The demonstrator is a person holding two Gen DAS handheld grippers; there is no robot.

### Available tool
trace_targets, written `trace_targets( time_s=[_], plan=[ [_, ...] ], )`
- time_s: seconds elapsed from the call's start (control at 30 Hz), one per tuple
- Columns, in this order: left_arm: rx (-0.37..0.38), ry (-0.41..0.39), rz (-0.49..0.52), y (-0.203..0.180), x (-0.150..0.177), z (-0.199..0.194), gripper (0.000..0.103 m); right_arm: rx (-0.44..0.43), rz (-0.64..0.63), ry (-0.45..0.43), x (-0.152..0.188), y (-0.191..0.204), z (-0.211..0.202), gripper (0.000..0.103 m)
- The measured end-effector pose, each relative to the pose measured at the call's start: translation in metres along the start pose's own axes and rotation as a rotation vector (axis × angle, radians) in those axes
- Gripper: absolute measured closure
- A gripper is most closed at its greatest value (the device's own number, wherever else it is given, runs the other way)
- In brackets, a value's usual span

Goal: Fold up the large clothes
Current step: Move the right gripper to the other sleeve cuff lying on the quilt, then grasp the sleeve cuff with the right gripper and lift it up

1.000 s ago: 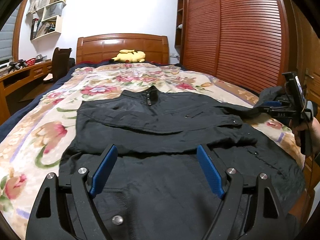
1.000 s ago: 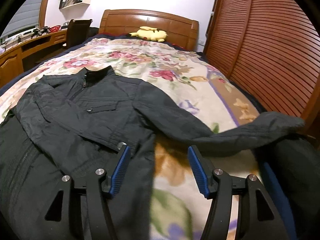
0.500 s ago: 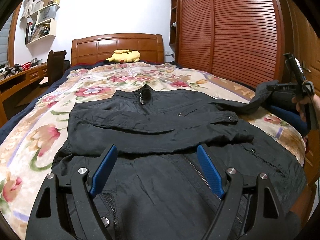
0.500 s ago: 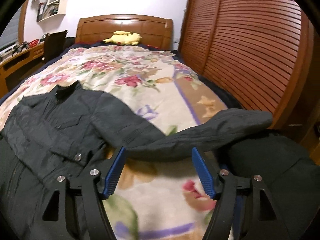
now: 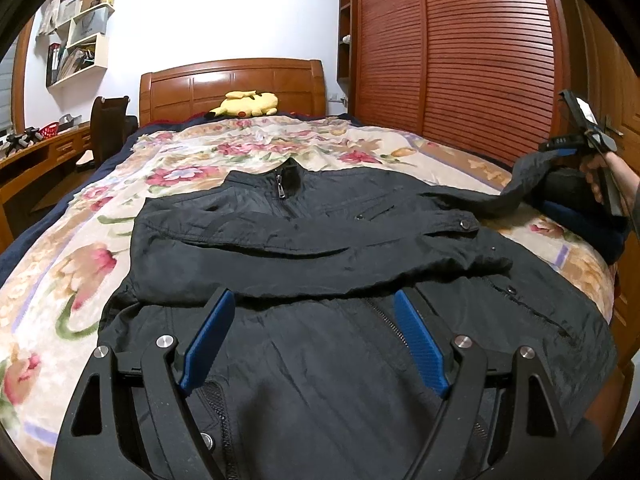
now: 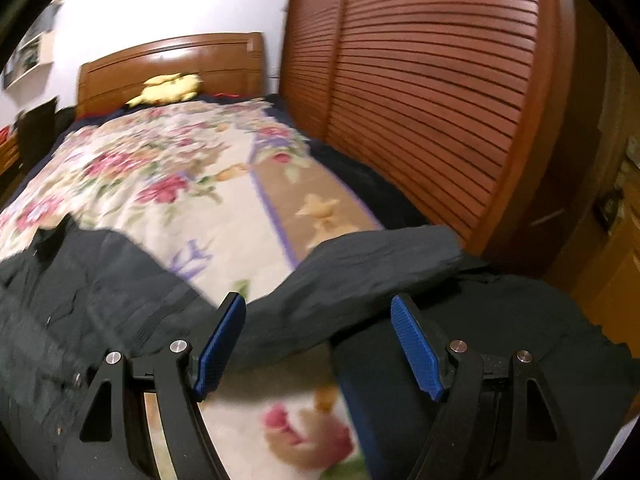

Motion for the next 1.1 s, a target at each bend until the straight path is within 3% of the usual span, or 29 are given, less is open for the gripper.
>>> trace_targets(
  time_s=[0.3,0.47,0.5,0.57,0.6,0.63,0.83,1.1],
  plan=[
    [0.0,0.018,0.014,-0.003,0.004,0.005,0.021,0.014,0.216,0.027,0.004,-0.027,0.035,0.026],
    [0.006,0.03,0.014,-0.002,0.005,0.009,0.021,0.025,0.215,0.045,0.008,-0.021,0.052,0.026],
    [0.007,0.031,0.016,-0.003,0.005,0.009,0.021,0.031,0.198,0.038,0.008,-0.018,0.052,0.029],
    [0.008,0.034,0.017,-0.003,0.005,0.01,0.021,0.062,0.145,0.037,0.004,-0.015,0.053,0.05],
    [0.009,0.035,0.017,-0.003,0.005,0.01,0.021,0.1,0.114,0.042,0.003,-0.013,0.051,0.07],
    [0.009,0.036,0.017,-0.003,0.005,0.01,0.021,0.113,0.094,0.039,0.0,-0.013,0.05,0.078],
    [0.019,0.038,0.002,0.0,0.005,0.01,0.021,0.044,-0.032,-0.053,-0.022,0.032,0.01,0.084],
    [0.01,0.027,-0.013,0.006,0.005,0.004,0.021,-0.097,-0.219,-0.157,-0.035,0.133,-0.061,0.086]
  ],
)
Point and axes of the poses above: each gripper's, at about its wrist camera, not at the fingertips, and z roughly the way its jaws point, y to its left, x to its underside, the point moved 6 cm from there along z, roughly the way its jaws point, and after that the axes turned 10 degrees about -x, right-handed, at the moved point
